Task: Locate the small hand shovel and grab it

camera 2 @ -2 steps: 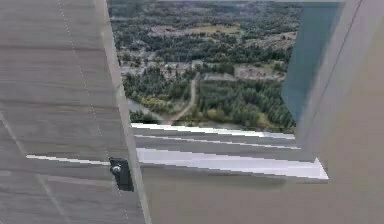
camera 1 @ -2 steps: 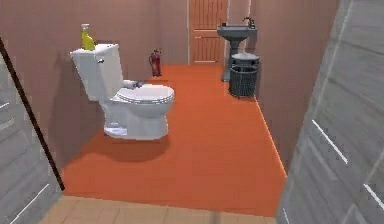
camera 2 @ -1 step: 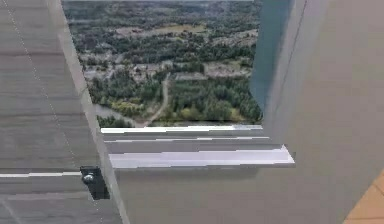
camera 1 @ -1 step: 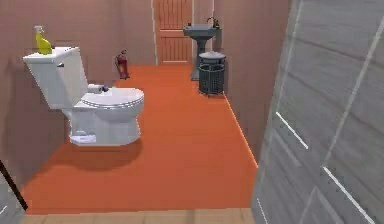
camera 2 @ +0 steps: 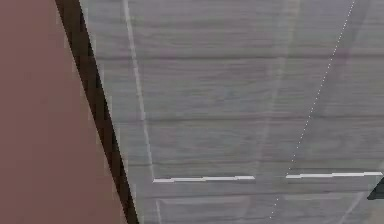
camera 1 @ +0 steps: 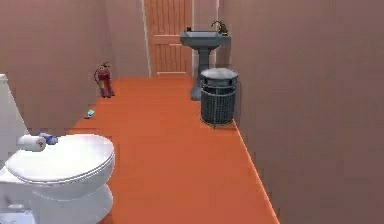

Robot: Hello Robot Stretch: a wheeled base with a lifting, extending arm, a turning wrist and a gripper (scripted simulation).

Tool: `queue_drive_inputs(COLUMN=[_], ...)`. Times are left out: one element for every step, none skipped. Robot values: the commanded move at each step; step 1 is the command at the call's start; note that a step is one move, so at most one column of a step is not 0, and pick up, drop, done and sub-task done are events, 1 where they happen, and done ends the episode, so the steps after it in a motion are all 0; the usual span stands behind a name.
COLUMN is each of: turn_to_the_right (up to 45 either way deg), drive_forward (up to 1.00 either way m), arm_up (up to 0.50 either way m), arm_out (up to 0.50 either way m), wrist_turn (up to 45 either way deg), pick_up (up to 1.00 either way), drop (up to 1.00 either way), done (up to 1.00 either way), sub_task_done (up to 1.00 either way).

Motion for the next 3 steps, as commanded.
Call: queue_drive_inputs(turn_to_the_right=[0.0,0.0,-45.0], drive_forward=[1.00,0.70,0.00], arm_up=[0.00,0.00,0.00], arm_out=[0.00,0.00,0.00], wrist_turn=[0.0,0.0,0.0], pick_up=[0.00,0.00,0.00], drop=[0.00,0.00,0.00], done=[0.00,0.00,0.00], sub_task_done=[0.00,0.00,0.00])
